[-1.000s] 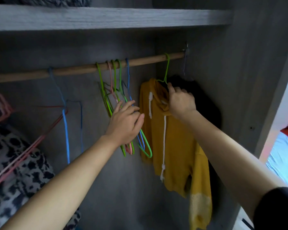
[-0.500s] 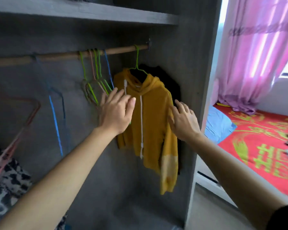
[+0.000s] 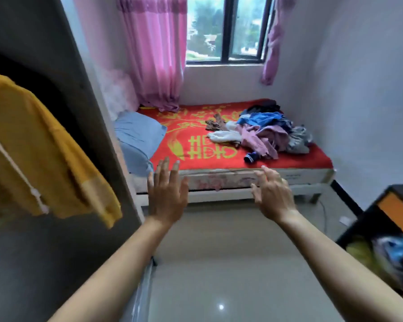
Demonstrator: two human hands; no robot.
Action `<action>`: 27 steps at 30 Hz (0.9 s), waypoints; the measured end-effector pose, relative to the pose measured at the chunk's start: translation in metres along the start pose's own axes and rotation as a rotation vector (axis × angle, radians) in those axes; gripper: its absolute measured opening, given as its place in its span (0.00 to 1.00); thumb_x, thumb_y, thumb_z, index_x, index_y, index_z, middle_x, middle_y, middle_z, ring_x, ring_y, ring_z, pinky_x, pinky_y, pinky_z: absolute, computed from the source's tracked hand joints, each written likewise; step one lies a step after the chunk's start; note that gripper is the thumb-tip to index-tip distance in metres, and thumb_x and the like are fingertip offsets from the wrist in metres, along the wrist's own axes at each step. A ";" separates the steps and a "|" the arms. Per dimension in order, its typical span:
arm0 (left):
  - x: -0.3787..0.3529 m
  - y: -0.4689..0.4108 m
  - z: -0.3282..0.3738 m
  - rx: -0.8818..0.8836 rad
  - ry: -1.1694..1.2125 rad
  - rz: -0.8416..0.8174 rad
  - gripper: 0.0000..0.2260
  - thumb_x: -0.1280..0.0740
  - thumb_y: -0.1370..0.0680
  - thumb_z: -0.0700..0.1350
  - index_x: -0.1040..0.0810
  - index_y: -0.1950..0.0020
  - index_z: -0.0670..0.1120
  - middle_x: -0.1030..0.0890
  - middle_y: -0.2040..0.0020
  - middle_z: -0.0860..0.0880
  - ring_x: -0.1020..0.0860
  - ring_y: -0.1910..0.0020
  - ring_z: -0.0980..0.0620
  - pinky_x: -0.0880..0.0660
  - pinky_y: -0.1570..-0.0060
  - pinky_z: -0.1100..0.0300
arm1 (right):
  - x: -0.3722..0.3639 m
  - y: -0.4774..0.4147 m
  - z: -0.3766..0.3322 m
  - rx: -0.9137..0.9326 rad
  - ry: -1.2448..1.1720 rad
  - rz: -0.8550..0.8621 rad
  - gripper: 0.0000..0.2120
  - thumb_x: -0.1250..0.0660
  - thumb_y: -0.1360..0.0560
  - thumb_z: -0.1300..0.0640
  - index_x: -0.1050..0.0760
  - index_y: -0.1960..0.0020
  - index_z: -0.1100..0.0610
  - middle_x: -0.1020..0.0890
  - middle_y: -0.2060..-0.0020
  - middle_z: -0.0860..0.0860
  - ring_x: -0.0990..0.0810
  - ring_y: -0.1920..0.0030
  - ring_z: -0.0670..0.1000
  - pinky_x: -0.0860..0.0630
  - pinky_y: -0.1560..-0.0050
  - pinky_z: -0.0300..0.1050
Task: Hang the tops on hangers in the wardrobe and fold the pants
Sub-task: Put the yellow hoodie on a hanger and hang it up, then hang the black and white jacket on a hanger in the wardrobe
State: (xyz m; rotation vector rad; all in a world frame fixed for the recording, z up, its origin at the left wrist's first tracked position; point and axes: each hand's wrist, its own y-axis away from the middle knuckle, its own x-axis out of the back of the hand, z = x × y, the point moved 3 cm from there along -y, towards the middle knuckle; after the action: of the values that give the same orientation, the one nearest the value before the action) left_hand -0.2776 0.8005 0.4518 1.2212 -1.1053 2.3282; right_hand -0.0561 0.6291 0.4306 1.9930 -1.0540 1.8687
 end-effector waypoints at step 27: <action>-0.252 0.377 0.640 -1.153 0.157 -0.763 0.26 0.51 0.17 0.58 0.42 0.21 0.48 0.44 0.20 0.43 0.46 0.21 0.43 0.44 0.25 0.42 | 0.111 0.651 0.484 -1.336 0.118 0.006 0.17 0.38 0.21 0.51 0.27 0.34 0.55 0.24 0.37 0.54 0.25 0.39 0.57 0.24 0.45 0.51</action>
State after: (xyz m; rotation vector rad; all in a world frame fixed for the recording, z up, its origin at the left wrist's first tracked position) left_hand 0.0303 0.0991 0.2857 0.7386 -1.2830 0.9015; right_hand -0.0875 -0.1691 0.2488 1.0277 -1.6045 0.7501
